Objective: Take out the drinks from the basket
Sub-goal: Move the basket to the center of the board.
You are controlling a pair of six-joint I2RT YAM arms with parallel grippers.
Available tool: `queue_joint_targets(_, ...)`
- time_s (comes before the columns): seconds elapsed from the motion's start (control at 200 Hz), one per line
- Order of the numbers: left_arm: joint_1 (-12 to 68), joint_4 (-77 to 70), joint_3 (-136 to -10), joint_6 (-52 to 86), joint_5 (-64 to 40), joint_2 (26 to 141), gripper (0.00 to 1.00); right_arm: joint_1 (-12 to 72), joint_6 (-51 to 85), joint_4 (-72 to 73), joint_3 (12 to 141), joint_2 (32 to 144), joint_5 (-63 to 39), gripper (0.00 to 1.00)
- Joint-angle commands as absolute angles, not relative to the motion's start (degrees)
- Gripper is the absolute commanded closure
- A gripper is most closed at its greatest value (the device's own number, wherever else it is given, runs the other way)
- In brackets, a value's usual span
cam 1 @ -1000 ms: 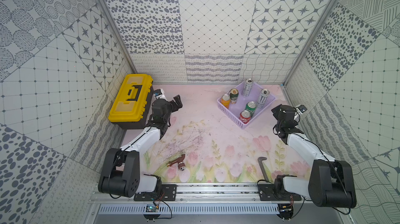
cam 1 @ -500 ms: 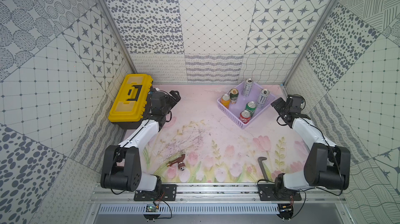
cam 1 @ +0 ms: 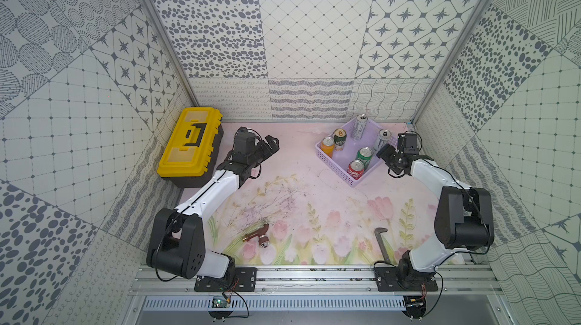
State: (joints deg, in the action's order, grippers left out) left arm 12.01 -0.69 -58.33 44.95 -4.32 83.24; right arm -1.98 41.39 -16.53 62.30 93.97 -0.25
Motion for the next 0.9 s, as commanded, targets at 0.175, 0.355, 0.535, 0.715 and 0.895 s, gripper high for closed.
queue_joint_targets(0.175,13.6,5.4,-60.6,39.9,-5.1,83.0,0.0,-0.5,41.2,-17.7,67.7,100.9,1.8,0.41)
queue_joint_targets(0.355,14.0,6.6,-61.3,39.8,-4.8,84.0,0.0,0.0,41.0,-18.2,68.2,102.1,2.4,0.52)
queue_joint_targets(0.535,13.9,6.7,-61.3,40.1,-4.9,84.8,0.0,0.1,40.6,-18.4,67.9,102.7,3.0,0.61)
queue_joint_targets(0.715,14.0,6.6,-61.4,40.0,-5.0,85.3,0.0,0.2,40.8,-18.5,67.7,103.1,3.3,0.64)
queue_joint_targets(0.895,14.0,6.7,-61.4,40.2,-5.2,85.7,0.0,0.2,39.9,-18.7,67.7,103.4,3.1,0.74)
